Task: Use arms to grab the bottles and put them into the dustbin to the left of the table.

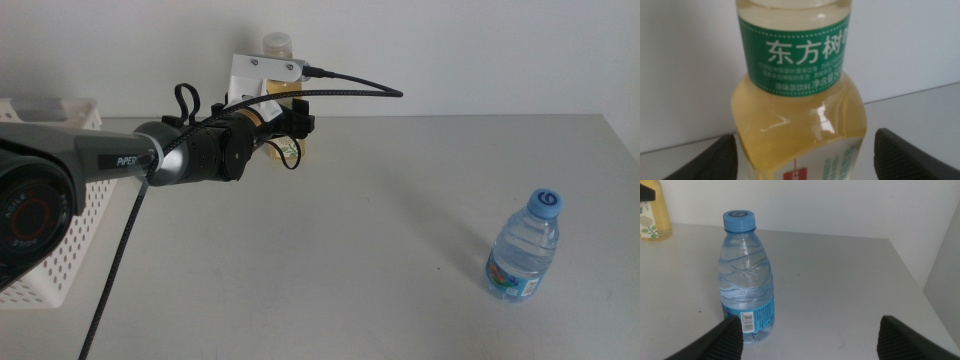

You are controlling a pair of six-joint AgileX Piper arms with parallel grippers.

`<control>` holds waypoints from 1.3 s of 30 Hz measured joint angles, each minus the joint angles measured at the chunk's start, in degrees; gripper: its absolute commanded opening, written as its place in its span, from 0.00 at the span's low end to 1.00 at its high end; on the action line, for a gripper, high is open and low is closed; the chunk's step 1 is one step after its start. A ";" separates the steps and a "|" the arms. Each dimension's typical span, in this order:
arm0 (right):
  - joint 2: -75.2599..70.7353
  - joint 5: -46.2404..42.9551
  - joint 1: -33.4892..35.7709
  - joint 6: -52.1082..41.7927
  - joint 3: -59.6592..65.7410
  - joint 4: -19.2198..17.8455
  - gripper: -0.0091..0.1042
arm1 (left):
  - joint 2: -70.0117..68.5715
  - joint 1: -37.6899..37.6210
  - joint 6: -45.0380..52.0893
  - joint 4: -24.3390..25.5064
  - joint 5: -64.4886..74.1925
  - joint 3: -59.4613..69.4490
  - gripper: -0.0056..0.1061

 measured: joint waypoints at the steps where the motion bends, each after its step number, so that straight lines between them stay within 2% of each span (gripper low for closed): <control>1: 0.00 0.00 0.00 0.00 0.00 0.00 0.91 | 0.54 0.04 0.00 0.00 -0.28 -0.46 0.89; 23: 0.00 0.00 0.00 0.00 0.00 0.00 0.91 | 10.81 0.04 0.00 -0.13 -21.22 -2.93 0.89; 26: 0.00 0.00 0.00 0.00 0.00 0.00 0.91 | 11.80 0.04 0.00 -0.13 -23.53 -3.04 0.85; 28: 0.00 0.00 0.00 0.00 0.00 0.00 0.91 | 12.18 0.04 0.00 0.00 -23.73 -3.16 0.79; 31: 0.00 0.00 0.00 0.00 0.00 0.00 0.91 | 12.19 -0.01 0.00 0.46 -23.73 -3.22 0.60; 34: 0.00 0.00 0.00 0.00 0.00 0.00 0.91 | 12.19 -0.01 0.00 0.97 -23.68 -3.24 0.31; 36: 0.00 0.00 0.00 0.00 0.00 0.00 0.91 | 12.19 -0.01 -0.53 1.02 -23.68 -3.24 0.08; 37: 0.00 0.00 0.00 0.00 0.00 0.00 0.91 | 12.19 -0.01 -0.79 1.11 -23.62 -3.24 0.03; 39: 0.00 0.00 0.00 0.00 0.00 0.00 0.91 | 12.19 -0.01 -0.91 1.12 -23.36 -3.29 0.03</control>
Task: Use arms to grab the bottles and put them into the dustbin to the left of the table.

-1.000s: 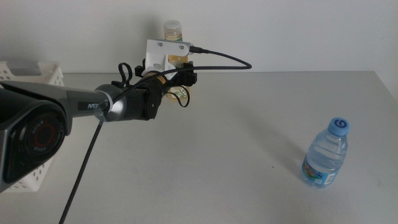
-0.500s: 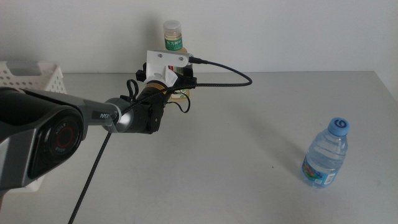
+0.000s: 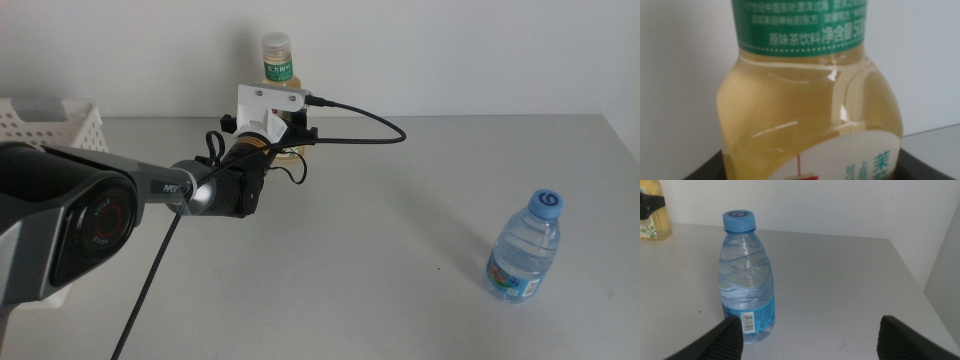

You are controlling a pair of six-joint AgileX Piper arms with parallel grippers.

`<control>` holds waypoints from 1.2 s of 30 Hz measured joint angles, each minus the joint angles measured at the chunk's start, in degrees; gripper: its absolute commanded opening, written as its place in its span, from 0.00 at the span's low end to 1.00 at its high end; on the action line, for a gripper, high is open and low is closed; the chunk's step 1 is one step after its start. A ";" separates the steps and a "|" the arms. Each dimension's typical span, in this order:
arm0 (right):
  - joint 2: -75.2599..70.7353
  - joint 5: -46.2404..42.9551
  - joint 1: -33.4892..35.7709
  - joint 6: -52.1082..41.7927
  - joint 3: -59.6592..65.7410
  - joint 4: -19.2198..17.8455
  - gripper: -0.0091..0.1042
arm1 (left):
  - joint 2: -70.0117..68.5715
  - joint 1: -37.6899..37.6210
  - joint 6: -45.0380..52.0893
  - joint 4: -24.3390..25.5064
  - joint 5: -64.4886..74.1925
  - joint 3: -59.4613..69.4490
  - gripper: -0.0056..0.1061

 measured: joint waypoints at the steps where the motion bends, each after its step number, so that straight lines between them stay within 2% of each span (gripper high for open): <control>1: 0.00 0.00 0.00 0.00 0.00 0.00 0.91 | -0.14 0.00 0.00 0.00 0.41 0.00 0.03; 10: 0.00 0.00 0.00 0.00 0.00 0.00 0.91 | -9.70 0.05 1.14 0.62 8.95 8.74 0.03; 17: 0.00 0.00 0.00 0.00 0.00 0.00 0.91 | -24.19 0.05 1.57 1.49 26.39 13.97 0.03; 27: 0.00 0.00 0.00 0.00 0.00 0.00 0.91 | -40.25 4.21 1.70 3.22 54.73 12.60 0.03; 36: 0.00 0.00 0.00 0.00 0.00 0.00 0.91 | -42.88 13.42 2.09 3.75 85.54 1.10 0.03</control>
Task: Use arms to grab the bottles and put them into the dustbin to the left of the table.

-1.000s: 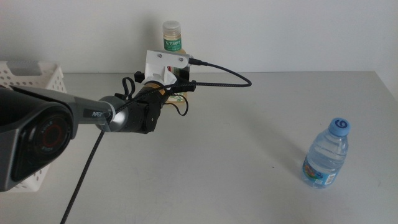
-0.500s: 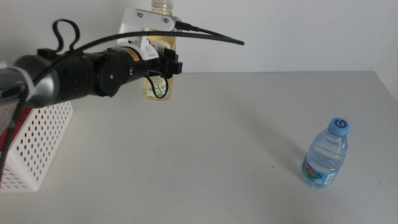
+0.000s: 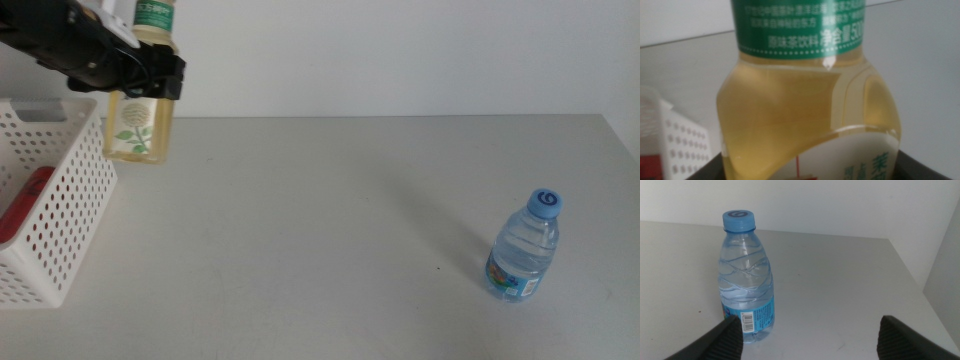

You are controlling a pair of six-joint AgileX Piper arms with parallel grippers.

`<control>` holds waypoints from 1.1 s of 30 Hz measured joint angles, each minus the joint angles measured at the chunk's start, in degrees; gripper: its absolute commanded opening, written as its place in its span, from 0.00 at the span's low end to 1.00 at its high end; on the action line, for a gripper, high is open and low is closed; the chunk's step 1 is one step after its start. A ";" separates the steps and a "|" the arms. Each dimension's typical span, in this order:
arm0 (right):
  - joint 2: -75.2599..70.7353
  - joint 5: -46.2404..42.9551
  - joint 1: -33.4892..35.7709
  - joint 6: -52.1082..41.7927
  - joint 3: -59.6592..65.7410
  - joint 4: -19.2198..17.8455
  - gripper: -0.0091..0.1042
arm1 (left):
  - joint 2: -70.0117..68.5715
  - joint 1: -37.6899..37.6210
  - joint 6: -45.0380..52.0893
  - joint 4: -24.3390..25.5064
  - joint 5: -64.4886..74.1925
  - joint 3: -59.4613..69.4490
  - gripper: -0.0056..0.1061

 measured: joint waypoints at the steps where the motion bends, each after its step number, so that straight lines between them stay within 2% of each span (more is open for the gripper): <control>1: 0.00 0.00 0.00 0.00 0.00 0.00 0.91 | 0.00 1.55 0.53 0.33 3.24 -1.56 0.03; 7: 0.00 0.00 0.00 0.00 0.00 0.00 0.91 | 0.00 11.21 5.04 1.59 15.56 -7.61 0.03; 16: 0.00 0.00 0.00 0.00 0.00 0.00 0.91 | 0.64 23.94 11.42 2.52 20.18 -8.79 0.03; 22: 0.00 0.00 0.00 0.00 0.00 0.00 0.91 | 4.39 27.11 12.02 4.09 21.40 -9.04 0.03; 33: 0.00 0.00 0.00 0.00 0.00 0.00 0.91 | 12.24 27.17 12.02 9.19 23.00 -9.11 0.03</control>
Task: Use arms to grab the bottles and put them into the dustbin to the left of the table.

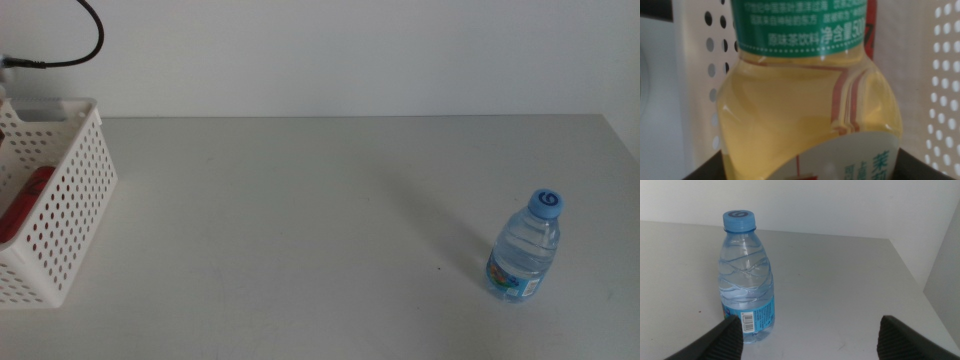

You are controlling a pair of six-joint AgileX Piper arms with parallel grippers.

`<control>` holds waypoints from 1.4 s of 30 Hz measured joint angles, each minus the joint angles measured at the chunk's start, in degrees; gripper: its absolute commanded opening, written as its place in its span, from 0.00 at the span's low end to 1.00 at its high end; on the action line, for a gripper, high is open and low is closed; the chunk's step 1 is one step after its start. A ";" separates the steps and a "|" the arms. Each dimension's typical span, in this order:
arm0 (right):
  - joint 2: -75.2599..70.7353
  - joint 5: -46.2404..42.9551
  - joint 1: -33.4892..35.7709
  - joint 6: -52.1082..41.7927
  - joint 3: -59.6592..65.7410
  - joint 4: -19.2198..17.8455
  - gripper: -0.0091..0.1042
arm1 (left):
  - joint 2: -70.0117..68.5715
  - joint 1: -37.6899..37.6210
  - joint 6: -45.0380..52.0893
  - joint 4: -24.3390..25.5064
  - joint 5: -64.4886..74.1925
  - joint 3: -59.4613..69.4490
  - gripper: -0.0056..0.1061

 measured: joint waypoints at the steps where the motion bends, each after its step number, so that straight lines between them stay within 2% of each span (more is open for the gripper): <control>1: 0.00 0.00 0.00 0.00 0.00 0.00 0.91 | 0.64 0.00 0.00 0.52 -0.11 0.00 0.03; 5: 0.00 0.00 0.00 0.00 0.00 0.00 0.91 | 3.08 0.00 0.00 0.98 -1.19 0.00 0.06; 9: 0.00 0.00 0.00 0.00 0.00 0.00 0.91 | 5.46 0.00 0.00 0.81 -2.30 0.00 0.19; 11: 0.00 0.00 0.00 0.00 0.00 0.00 0.91 | 6.46 0.00 0.00 0.68 -2.46 0.00 0.32; 16: 0.00 0.00 0.00 0.00 0.00 0.00 0.91 | 7.36 0.00 0.41 0.76 -2.43 -0.07 0.73; 18: 0.00 0.00 0.00 0.00 0.00 0.00 0.91 | 7.36 0.00 0.70 0.76 -2.62 -0.06 0.87; 19: 0.00 0.00 0.00 0.00 0.00 0.00 0.91 | 7.36 0.00 0.94 0.76 -2.57 -0.06 0.89; 25: 0.00 0.00 0.00 0.00 0.00 0.00 0.91 | 6.79 -1.29 1.59 0.92 -1.46 -2.40 0.89; 31: 0.00 0.00 0.00 0.00 0.00 0.00 0.91 | 2.66 -7.16 0.74 1.22 -0.49 -3.49 0.84; 42: 0.00 0.00 0.00 0.02 0.00 0.00 0.91 | -15.92 -20.33 0.34 -4.05 -2.09 -1.38 0.74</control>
